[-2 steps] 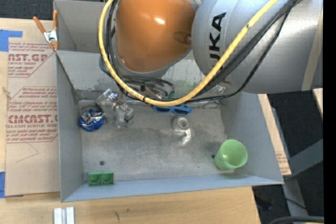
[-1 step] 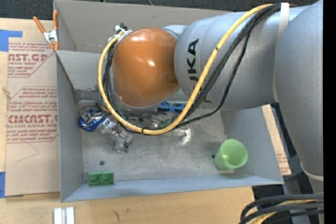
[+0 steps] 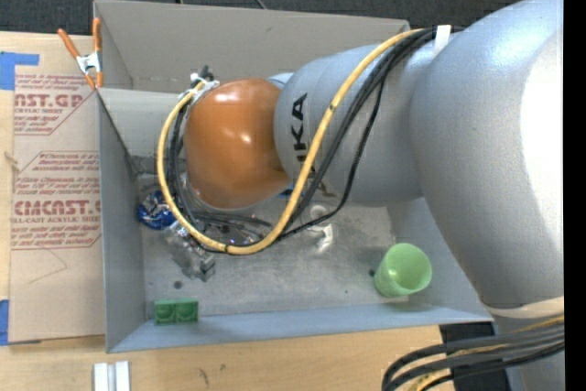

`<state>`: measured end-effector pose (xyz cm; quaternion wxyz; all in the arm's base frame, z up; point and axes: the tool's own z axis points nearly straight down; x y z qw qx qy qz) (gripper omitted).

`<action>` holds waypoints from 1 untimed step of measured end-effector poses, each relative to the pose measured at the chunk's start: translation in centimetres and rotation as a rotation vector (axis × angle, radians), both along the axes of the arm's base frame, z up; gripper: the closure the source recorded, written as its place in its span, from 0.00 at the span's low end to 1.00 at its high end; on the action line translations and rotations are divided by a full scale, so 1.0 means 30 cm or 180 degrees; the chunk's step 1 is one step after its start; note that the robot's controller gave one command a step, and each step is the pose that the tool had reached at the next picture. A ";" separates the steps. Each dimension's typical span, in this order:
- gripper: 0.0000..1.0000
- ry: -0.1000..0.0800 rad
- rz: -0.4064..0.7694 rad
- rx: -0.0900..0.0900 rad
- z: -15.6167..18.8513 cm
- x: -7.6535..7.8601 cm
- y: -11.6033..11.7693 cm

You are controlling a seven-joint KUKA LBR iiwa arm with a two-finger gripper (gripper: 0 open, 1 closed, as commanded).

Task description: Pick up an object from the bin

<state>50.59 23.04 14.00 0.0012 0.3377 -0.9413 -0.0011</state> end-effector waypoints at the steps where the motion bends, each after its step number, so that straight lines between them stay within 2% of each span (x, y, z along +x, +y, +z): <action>1: 0.00 -0.0011 -0.0002 0.0004 0.005 0.003 0.000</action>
Offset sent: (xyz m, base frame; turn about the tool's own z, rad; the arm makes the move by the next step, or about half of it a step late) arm 0.0000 0.0000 0.0000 0.0000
